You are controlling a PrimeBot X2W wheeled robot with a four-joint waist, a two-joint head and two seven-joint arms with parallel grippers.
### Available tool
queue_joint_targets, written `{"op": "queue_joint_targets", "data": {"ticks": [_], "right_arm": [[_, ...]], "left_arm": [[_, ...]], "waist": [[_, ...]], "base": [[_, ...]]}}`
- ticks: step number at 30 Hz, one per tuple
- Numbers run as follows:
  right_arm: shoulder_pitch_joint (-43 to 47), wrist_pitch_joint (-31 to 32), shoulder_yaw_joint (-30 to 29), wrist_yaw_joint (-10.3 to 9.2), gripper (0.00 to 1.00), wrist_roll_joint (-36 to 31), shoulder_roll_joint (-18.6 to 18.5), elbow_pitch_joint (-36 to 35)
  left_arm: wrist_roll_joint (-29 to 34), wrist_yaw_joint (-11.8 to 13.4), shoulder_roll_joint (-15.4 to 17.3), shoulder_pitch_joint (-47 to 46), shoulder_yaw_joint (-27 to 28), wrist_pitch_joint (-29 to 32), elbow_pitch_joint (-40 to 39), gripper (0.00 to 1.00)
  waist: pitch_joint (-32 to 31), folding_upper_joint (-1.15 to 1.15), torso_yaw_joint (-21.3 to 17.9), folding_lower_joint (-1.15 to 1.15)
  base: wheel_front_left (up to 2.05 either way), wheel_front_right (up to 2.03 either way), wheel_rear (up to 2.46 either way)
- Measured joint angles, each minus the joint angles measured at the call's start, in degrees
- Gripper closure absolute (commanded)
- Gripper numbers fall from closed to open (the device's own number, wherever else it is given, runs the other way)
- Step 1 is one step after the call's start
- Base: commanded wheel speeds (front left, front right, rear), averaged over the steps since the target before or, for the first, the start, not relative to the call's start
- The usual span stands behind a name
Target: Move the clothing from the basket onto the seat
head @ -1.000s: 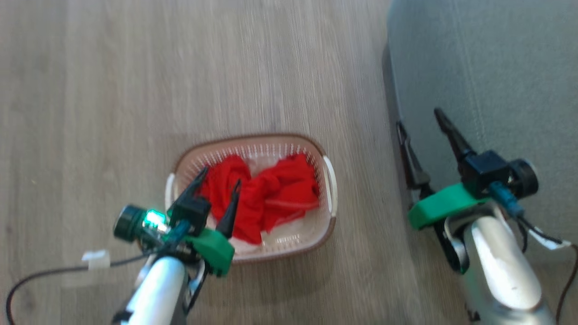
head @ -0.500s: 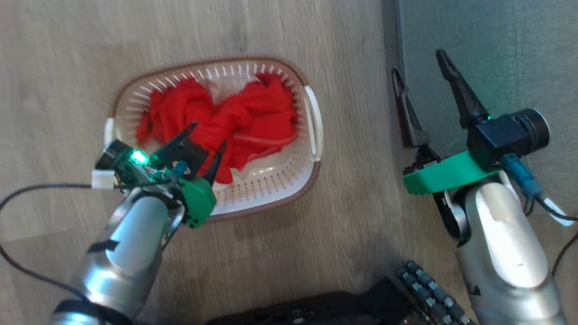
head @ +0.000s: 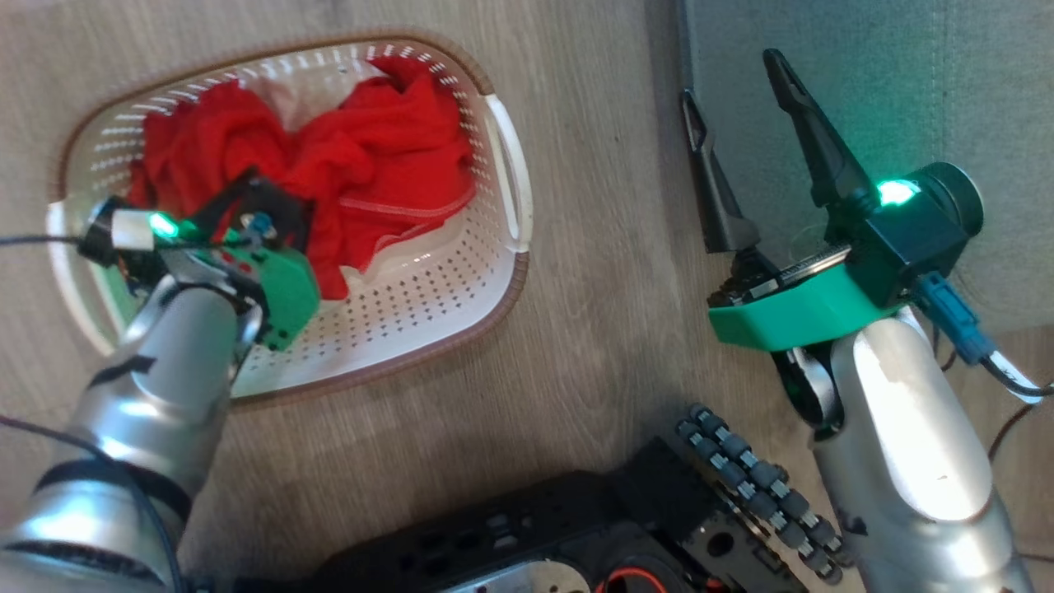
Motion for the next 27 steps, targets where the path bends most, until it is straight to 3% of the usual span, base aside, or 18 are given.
{"op": "queue_joint_targets", "data": {"ticks": [4, 12, 13, 14, 15, 21, 27], "right_arm": [[-0.12, 0.0, 0.57, 0.0, 0.0, 0.25, 0.0, -0.78], [-0.28, 0.0, 0.75, 0.0, 0.0, 0.52, 0.0, -1.46], [-0.28, 0.0, 0.76, 0.0, 0.0, 0.52, 0.0, -1.47], [-0.29, 0.0, 0.77, 0.0, 0.0, 0.56, 0.0, -1.47], [-0.29, 0.0, 0.78, 0.0, 0.0, 0.6, 0.0, -1.47], [-1.01, 0.0, 1.24, 0.0, 0.0, 1.65, 0.0, -0.78], [-2.44, 0.0, 1.51, 0.0, 0.0, 1.54, 0.0, 0.46]], "left_arm": [[0.0, 1.27, 0.16, -3.04, -0.05, 0.0, 4.9, 0.0], [-0.26, 1.15, -0.05, -6.64, -0.34, 0.0, 9.99, 0.0], [-0.6, 1.0, -0.07, -6.97, -0.35, 0.0, 10.29, 0.08], [-0.98, 0.54, -0.08, -7.24, -0.33, 0.0, 10.68, 0.64], [-1.22, 0.2, -0.09, -7.38, -0.35, 0.0, 11.01, 1.0], [-2.42, -1.36, -0.12, -7.34, -0.47, 0.1, 11.89, 1.0], [-3.8, -1.29, -0.57, -6.86, -0.13, 0.09, 12.17, 1.0]], "waist": [[1.89, 0.0, -1.13, 0.0], [3.48, 0.0, -1.74, -0.01], [3.58, 0.0, -1.75, -0.01], [3.65, 0.0, -1.76, 0.0], [3.68, 0.0, -1.76, 0.0], [3.04, 0.0, -1.81, 0.0], [0.35, 0.0, -1.76, -0.01]], "base": [[0.0, 0.0, 0.0], [0.0, 0.0, 0.0], [0.0, 0.0, 0.0], [0.0, 0.0, 0.0], [0.0, 0.0, 0.0], [0.0, 0.0, 0.0], [0.0, 0.0, 0.0]]}}
